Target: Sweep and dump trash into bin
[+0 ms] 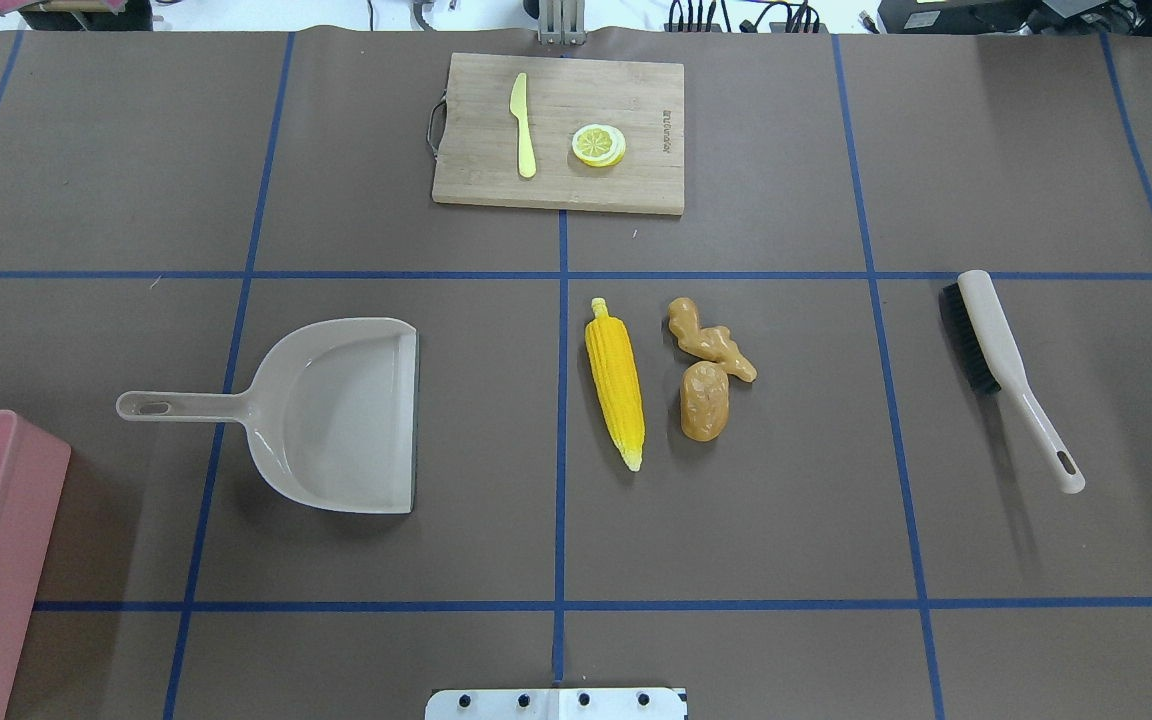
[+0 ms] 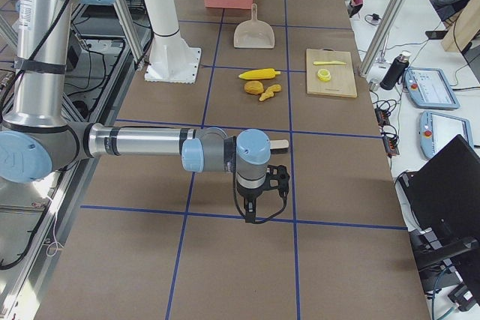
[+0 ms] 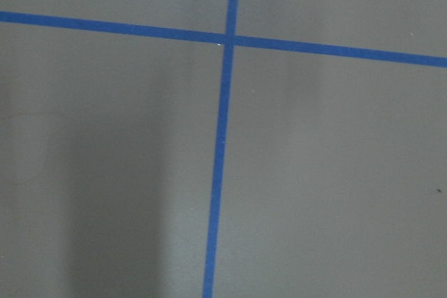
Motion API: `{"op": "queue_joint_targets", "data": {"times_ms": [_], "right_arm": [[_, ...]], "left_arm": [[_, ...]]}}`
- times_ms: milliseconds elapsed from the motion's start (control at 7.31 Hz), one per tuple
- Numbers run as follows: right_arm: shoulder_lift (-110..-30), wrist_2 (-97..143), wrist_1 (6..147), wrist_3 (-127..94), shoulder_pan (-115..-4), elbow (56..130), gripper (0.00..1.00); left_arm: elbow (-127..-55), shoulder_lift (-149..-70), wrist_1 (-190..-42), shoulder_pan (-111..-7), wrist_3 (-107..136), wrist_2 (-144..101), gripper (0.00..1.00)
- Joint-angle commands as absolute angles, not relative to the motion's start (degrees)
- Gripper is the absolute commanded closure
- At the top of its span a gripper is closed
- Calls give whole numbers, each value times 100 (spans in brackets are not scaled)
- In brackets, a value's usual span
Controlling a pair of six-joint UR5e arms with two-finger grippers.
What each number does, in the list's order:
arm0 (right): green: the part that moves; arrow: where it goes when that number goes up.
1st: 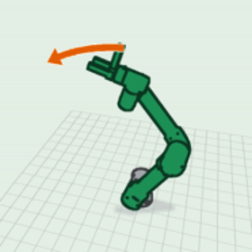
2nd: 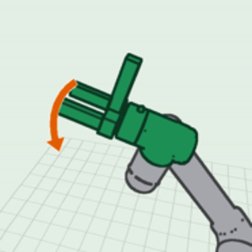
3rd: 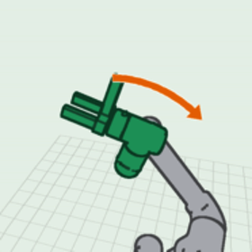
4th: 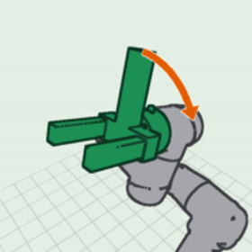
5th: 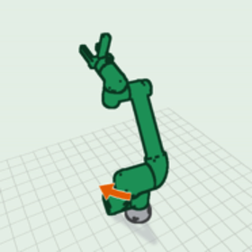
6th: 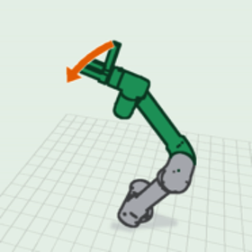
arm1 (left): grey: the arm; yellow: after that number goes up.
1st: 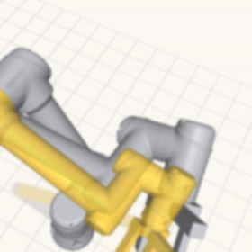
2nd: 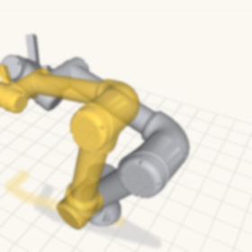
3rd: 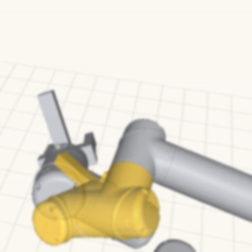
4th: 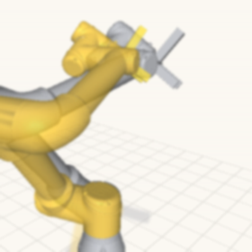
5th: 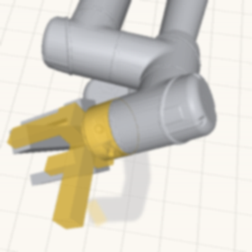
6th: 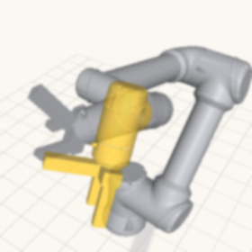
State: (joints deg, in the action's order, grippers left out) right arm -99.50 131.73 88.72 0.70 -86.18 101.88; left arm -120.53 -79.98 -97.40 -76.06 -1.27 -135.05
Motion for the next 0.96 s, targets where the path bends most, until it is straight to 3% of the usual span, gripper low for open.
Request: {"op": "queue_joint_targets", "data": {"times_ms": [0,274,547,821], "right_arm": [[-9949,13935,8886,62,-8482,10258,0],[-9853,13974,8903,-182,-8403,10344,0],[-9626,13636,8755,-2363,-6978,10957,0],[-9317,13106,8754,-3914,-5823,11397,0]], "left_arm": [[-12094,-8163,-9398,-7515,-831,-13465,2],[-12155,-9345,-7770,-7270,-1753,-13054,2],[-12225,-10586,-6228,-7111,-2990,-12152,2],[-12243,-10652,-6283,-6900,-3164,-12093,2]]}}
